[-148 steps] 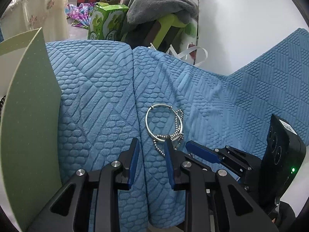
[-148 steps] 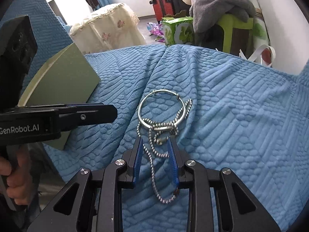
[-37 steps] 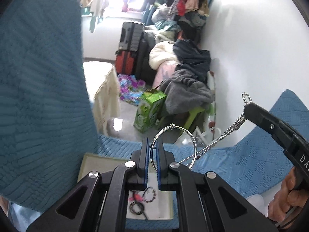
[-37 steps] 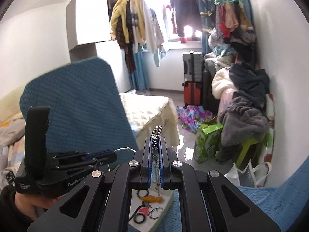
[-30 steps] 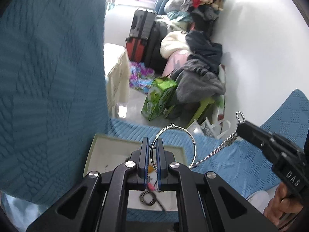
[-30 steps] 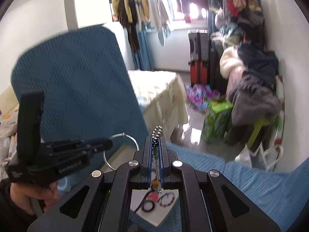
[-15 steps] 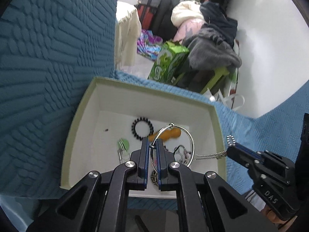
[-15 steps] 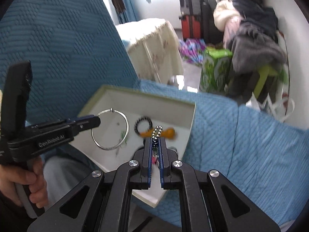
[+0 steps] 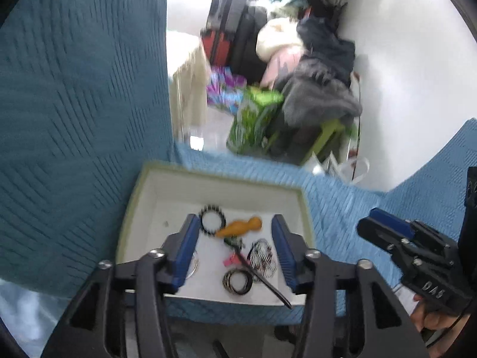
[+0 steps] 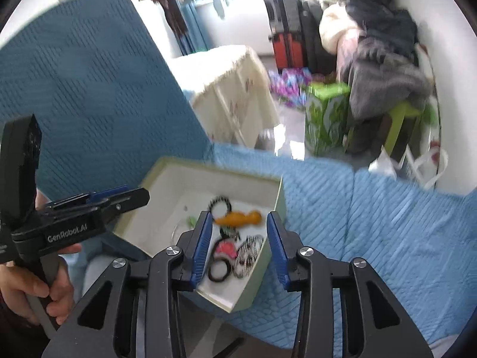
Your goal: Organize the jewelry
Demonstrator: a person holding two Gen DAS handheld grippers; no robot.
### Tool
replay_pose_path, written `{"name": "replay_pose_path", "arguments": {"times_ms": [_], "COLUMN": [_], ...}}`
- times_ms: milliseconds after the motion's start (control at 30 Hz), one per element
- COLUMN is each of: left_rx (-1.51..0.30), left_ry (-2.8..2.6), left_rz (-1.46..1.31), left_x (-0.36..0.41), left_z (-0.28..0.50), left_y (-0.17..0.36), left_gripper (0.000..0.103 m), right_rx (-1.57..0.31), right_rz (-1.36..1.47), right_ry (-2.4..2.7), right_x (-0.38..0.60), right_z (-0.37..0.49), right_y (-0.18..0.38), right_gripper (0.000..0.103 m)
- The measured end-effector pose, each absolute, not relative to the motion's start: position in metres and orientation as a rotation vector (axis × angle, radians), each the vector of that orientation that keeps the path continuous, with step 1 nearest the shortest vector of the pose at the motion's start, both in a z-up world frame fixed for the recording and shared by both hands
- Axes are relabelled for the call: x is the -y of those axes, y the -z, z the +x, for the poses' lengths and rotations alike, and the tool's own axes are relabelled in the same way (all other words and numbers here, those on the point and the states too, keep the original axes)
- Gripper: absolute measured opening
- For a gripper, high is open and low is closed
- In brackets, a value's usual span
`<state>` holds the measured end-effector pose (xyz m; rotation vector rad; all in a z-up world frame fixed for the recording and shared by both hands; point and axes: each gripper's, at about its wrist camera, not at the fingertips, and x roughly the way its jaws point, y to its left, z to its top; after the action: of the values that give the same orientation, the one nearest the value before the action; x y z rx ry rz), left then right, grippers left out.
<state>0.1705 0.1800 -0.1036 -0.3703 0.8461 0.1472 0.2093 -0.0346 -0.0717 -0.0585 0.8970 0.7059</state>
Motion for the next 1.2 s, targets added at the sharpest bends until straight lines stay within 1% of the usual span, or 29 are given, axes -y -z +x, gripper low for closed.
{"name": "replay_pose_path", "arguments": {"times_ms": [33, 67, 133, 267, 467, 500, 567, 767, 1200], "left_rx": [-0.835, -0.812, -0.767, -0.683, -0.580, -0.567, -0.549, -0.565, -0.633], "left_ry": [-0.151, -0.155, -0.167, -0.179, -0.194, -0.195, -0.216, -0.223, -0.217], "left_rz": [-0.369, -0.368, -0.357, -0.305, -0.233, -0.230, -0.238, -0.229, -0.209], "left_x": [-0.179, -0.178, -0.174, -0.163, -0.142, -0.140, -0.135, -0.124, -0.100], "left_z": [0.169, 0.166, 0.158, 0.137, 0.106, 0.101, 0.093, 0.078, 0.041], "left_y": [0.095, 0.081, 0.057, 0.008, -0.038, -0.043, -0.047, -0.035, 0.003], "left_gripper": [0.052, 0.052, 0.053, 0.053, 0.053, 0.053, 0.053, 0.053, 0.053], "right_rx": [-0.864, -0.819, -0.751, -0.643, -0.540, -0.530, -0.515, -0.529, -0.638], "right_rz": [-0.048, -0.033, -0.010, -0.009, 0.008, 0.017, 0.039, 0.068, 0.053], "right_ry": [-0.707, -0.706, -0.709, -0.710, -0.694, -0.686, -0.661, -0.605, -0.564], "right_x": [0.038, 0.043, 0.051, 0.059, 0.073, 0.077, 0.084, 0.103, 0.126], "right_z": [0.207, 0.203, 0.195, 0.177, 0.144, 0.140, 0.131, 0.109, 0.079], "right_y": [0.056, 0.036, 0.005, -0.046, -0.082, -0.084, -0.083, -0.061, -0.002], "right_gripper": [0.043, 0.051, 0.061, 0.062, 0.066, 0.067, 0.073, 0.073, 0.074]}}
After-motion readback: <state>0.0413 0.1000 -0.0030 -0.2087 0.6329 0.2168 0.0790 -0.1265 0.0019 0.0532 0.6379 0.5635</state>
